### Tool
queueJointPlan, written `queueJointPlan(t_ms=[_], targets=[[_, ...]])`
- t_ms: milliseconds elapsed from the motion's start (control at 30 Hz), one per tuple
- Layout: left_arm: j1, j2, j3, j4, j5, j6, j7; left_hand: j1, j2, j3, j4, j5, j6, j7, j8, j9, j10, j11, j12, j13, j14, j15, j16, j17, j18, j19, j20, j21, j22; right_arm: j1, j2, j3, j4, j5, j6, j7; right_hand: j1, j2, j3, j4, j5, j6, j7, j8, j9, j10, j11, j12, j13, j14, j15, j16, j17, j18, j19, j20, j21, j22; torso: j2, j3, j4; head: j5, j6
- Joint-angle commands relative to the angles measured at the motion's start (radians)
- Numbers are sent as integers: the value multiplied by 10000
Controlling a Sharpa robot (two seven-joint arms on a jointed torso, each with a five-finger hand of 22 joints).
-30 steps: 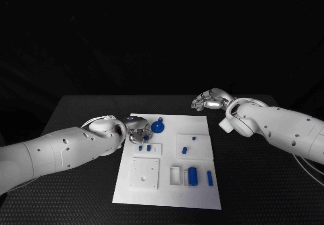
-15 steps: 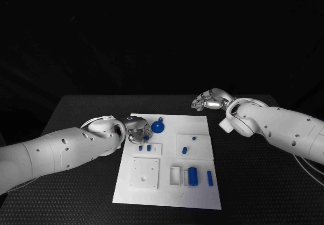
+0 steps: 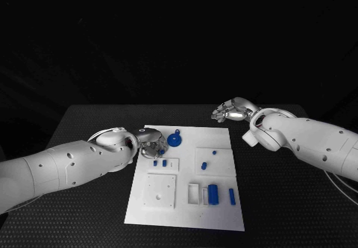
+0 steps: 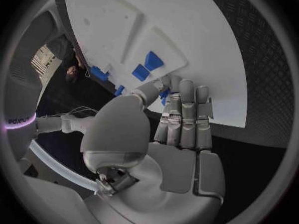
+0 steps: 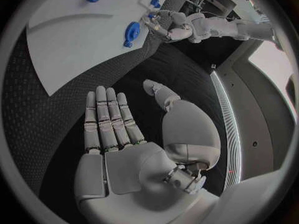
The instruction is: Assemble the parts on the task board
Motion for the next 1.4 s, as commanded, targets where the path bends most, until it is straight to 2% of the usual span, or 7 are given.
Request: queueJointPlan(t_ms=[33, 600, 700, 867, 1000, 1267, 1400], targets=[[-6, -31, -2, 31, -27, 73, -122, 39, -102, -13, 23, -40, -135, -5, -55, -26, -30, 19, 5, 3, -74, -5, 53, 11, -110, -95, -481, 51, 191, -6, 5, 2, 8, 4, 112, 110, 4, -19, -39, 2, 31, -86, 101, -29, -18, 103, 1, -51, 2, 32, 66, -32, -15, 137, 15, 87, -40, 10, -3, 3, -3, 7, 5], [0, -238, 46, -322, -51, -563, -115, 183, -58, 70, 63, -91, -11, 44, 129, 12, -105, 38, -17, -1, -63, 3, 74, 29, -104, -83, -479, 77, 194, -12, -21, 2, -24, 4, 100, 112, 11, -18, -43, 1, 31, -86, 101, -27, -21, 110, 1, -67, 2, 33, 67, -35, -22, 140, 15, 90, -50, 14, 1, 1, 1, 11, 12], [0, -254, 237, -473, 312, -1095, -31, 259, -139, 293, 240, -550, 492, 416, 478, 102, -327, 117, -25, -48, -130, 73, 43, 22, -92, -161, -418, 59, 196, -12, -20, 2, -38, 1, 135, 137, 45, -12, -36, -18, 14, -75, 96, -19, -21, 120, -2, -80, 4, 36, 67, -36, -26, 146, 17, 89, -56, 19, -8, 8, 7, 5, 21], [18, -327, 530, -768, 2160, -1875, 325, 211, -283, 399, 514, -593, 595, 571, 623, 117, -490, 184, -23, -76, -245, 140, -67, -26, -49, -178, -360, 92, 195, -12, -41, 2, -28, -133, 250, 165, 366, 31, 11, -288, -281, 95, -21, 82, -6, 191, -17, -160, 10, 64, 68, -33, -53, 168, 51, 106, -95, 62, -5, -2, 0, -2, 54], [158, -412, 679, -968, 5059, -2198, 755, 35, -307, 414, 798, -588, 604, 677, 688, 119, -453, 200, 27, -54, -375, 186, -264, -120, -64, -330, -293, -19, 162, -12, -144, 2, 157, -455, 319, 134, 676, 66, 54, -557, -862, 267, -140, 170, 3, 353, -67, -171, 23, 141, 47, 5, -56, 210, 144, 117, -104, 107, -5, 6, -1, 10, 98], [480, -821, 699, -582, 8496, -1892, 1417, -171, -33, 311, 1099, -489, 961, 503, 1048, 314, -188, 81, 152, 50, -158, 81, -253, -118, -32, -189, -362, -65, 135, -18, -265, 2, 340, -2254, 423, 79, 1346, 138, 471, -942, -1590, 780, -295, 372, 37, 1220, -427, 56, 85, 797, -241, 387, 151, 451, 843, 123, 120, 236, -16, 19, 16, -97, 211], [501, -1070, 698, -97, 9475, -1698, 1542, -119, 169, 126, 1094, -545, 1557, 152, 1611, 771, 453, -272, 880, 456, 90, -132, -122, -45, -33, 56, -492, -52, 127, -91, -369, 0, 531, -4027, 488, -47, 1686, 100, 767, -995, -1806, 1083, -358, 483, 97, 1710, -618, 177, 131, 1174, -427, 609, 350, 451, 1276, 5, 282, 292, -19, 5, 16, -221, 264]])
